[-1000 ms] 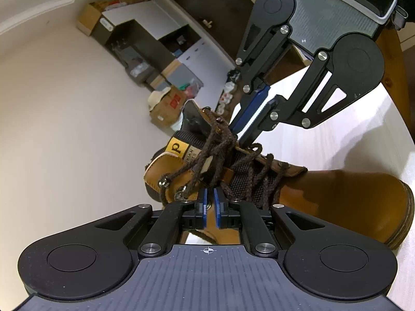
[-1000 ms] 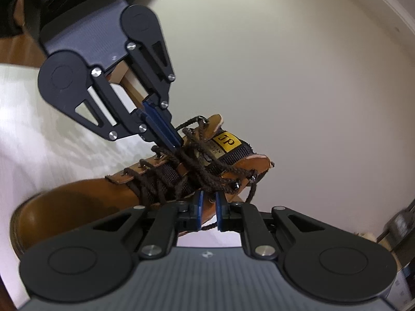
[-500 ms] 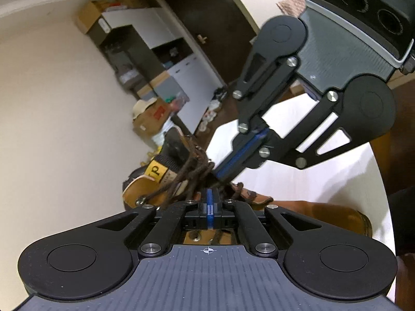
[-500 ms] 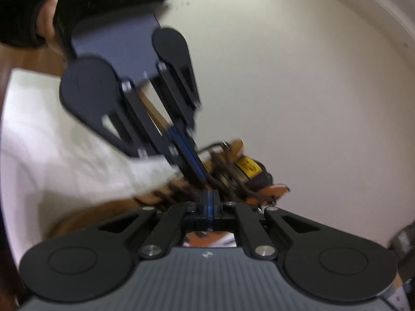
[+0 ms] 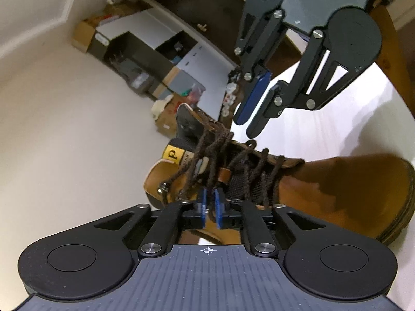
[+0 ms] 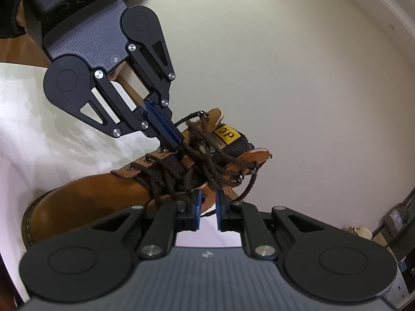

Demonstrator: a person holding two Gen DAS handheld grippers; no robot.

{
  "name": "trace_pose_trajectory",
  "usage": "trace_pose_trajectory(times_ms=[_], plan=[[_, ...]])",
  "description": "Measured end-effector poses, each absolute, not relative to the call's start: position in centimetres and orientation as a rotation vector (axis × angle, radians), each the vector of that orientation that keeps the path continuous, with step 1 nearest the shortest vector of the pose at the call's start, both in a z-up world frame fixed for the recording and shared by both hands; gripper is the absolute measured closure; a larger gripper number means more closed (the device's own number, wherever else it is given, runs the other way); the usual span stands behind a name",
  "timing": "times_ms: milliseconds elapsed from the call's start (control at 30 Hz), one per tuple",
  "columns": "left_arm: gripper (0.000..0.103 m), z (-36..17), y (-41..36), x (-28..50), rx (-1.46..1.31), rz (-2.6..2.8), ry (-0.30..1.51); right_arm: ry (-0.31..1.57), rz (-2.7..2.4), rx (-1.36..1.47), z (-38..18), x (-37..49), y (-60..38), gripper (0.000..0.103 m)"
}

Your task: Lace up shoes with both hands

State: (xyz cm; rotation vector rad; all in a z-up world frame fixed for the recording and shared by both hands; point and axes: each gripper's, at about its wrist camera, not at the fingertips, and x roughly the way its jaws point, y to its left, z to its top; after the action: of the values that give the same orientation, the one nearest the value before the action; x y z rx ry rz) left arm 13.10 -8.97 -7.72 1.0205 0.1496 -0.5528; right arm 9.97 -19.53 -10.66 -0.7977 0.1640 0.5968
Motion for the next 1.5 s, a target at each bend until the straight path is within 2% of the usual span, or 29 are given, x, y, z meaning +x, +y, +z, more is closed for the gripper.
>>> trace_pose_trajectory(times_ms=[667,1033,1267,1300,1500], plan=[[0.09,-8.3,-7.5,12.5,1.06,-0.532,0.141,0.122,0.582,-0.883,-10.4,8.5,-18.8,0.092],[0.09,-8.0,-7.0,11.8,1.13,-0.503,0.063,0.15,0.578,-0.846,-10.4,8.2,-19.8,0.092],[0.092,-10.8,-7.8,11.7,1.268,-0.508,0.066,0.145,0.581,-0.829,-10.1,7.9,-20.0,0.092],[0.095,-10.8,-7.9,11.5,1.252,-0.527,0.068,0.147,0.581,-0.826,-10.1,7.8,-20.1,0.092],[0.092,-9.7,-7.9,11.3,1.181,-0.553,0.043,0.151,0.583,-0.834,-10.1,7.8,-20.2,0.092]])
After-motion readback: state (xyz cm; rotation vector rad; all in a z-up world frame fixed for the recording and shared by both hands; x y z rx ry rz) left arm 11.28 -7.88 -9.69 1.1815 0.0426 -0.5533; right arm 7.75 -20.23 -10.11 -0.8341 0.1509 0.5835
